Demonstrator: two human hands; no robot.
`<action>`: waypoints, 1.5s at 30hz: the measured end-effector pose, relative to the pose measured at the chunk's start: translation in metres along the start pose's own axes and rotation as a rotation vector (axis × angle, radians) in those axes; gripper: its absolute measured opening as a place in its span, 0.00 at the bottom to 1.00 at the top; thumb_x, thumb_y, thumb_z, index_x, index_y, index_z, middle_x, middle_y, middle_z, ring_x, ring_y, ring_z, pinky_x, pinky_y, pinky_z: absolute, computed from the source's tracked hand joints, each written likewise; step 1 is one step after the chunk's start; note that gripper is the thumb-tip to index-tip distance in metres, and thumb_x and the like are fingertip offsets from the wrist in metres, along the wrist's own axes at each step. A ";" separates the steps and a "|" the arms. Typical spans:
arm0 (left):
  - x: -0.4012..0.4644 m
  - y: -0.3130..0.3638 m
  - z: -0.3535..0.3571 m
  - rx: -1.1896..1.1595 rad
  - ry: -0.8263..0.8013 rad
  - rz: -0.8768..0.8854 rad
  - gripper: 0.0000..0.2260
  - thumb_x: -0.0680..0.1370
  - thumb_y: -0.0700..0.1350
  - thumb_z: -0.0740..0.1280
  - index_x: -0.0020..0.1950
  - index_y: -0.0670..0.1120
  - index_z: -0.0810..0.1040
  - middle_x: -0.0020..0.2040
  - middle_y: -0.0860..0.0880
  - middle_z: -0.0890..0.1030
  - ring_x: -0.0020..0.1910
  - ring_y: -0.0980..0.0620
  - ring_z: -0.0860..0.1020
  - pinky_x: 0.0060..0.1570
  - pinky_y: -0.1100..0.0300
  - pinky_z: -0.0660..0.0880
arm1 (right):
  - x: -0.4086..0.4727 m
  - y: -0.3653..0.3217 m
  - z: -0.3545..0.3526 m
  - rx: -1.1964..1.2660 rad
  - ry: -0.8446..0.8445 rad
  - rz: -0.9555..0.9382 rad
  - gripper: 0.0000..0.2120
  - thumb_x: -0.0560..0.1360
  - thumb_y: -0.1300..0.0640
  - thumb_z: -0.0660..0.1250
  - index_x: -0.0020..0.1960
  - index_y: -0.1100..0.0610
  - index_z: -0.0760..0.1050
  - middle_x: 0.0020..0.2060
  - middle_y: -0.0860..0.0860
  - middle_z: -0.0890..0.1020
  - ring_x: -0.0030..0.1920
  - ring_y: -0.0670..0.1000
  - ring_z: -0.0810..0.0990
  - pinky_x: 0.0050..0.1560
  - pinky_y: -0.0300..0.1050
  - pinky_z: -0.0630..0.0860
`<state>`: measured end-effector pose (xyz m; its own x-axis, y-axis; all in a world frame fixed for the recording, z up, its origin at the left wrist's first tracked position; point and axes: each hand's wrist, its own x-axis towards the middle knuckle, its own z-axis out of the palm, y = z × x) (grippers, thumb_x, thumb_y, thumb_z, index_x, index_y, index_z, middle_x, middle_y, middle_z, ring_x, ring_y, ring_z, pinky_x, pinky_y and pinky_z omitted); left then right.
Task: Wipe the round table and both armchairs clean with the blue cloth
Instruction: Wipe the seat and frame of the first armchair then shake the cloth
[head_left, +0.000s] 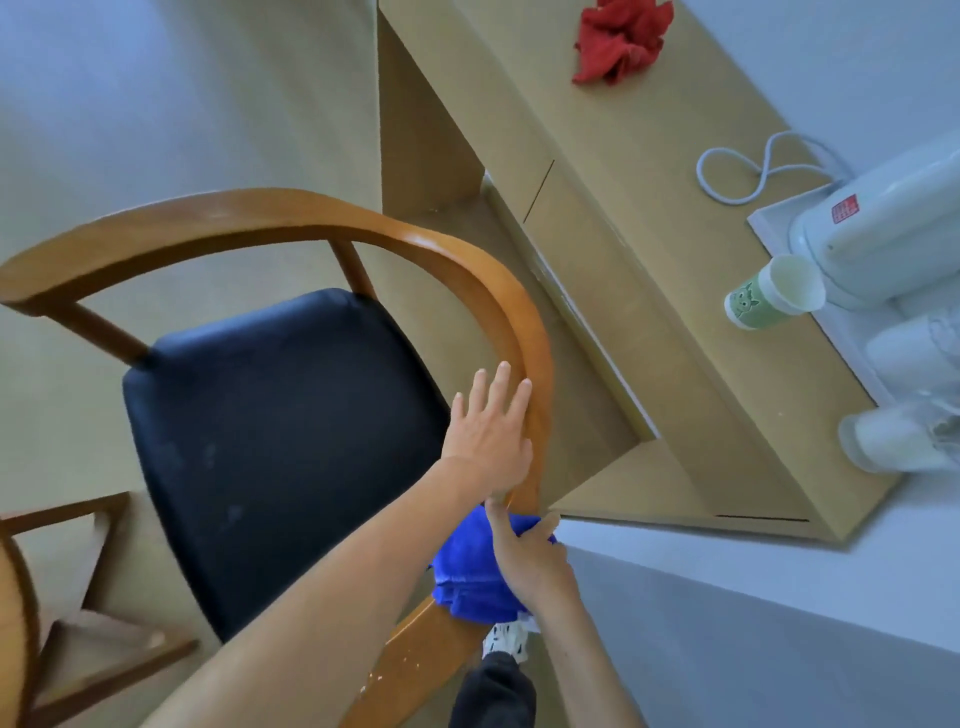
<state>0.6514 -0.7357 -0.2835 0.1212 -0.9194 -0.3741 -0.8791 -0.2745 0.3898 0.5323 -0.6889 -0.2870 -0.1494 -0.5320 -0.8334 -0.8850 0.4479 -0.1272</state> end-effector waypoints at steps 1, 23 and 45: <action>-0.004 0.001 0.006 -0.027 0.011 -0.034 0.30 0.80 0.51 0.55 0.78 0.48 0.46 0.79 0.45 0.42 0.77 0.41 0.43 0.73 0.43 0.51 | 0.004 0.003 -0.011 0.033 -0.068 -0.020 0.43 0.75 0.30 0.50 0.78 0.58 0.45 0.74 0.59 0.60 0.70 0.59 0.66 0.65 0.52 0.67; -0.066 0.110 0.096 -0.125 0.288 -0.956 0.27 0.73 0.49 0.56 0.70 0.40 0.63 0.68 0.39 0.68 0.70 0.38 0.63 0.71 0.36 0.55 | 0.097 -0.026 -0.045 -1.075 0.352 -1.556 0.17 0.80 0.54 0.53 0.44 0.56 0.79 0.38 0.50 0.82 0.46 0.53 0.78 0.63 0.44 0.59; -0.227 0.002 0.134 -0.081 0.643 -0.383 0.24 0.63 0.45 0.65 0.58 0.42 0.80 0.62 0.45 0.78 0.61 0.38 0.74 0.63 0.42 0.67 | 0.078 -0.008 -0.005 -0.719 0.352 -1.350 0.15 0.79 0.50 0.60 0.39 0.54 0.79 0.31 0.47 0.79 0.41 0.51 0.77 0.58 0.46 0.59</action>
<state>0.5602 -0.4895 -0.3108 0.6790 -0.7317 0.0594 -0.6875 -0.6054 0.4010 0.5255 -0.7373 -0.3483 0.8952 -0.4216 -0.1443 -0.4456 -0.8476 -0.2883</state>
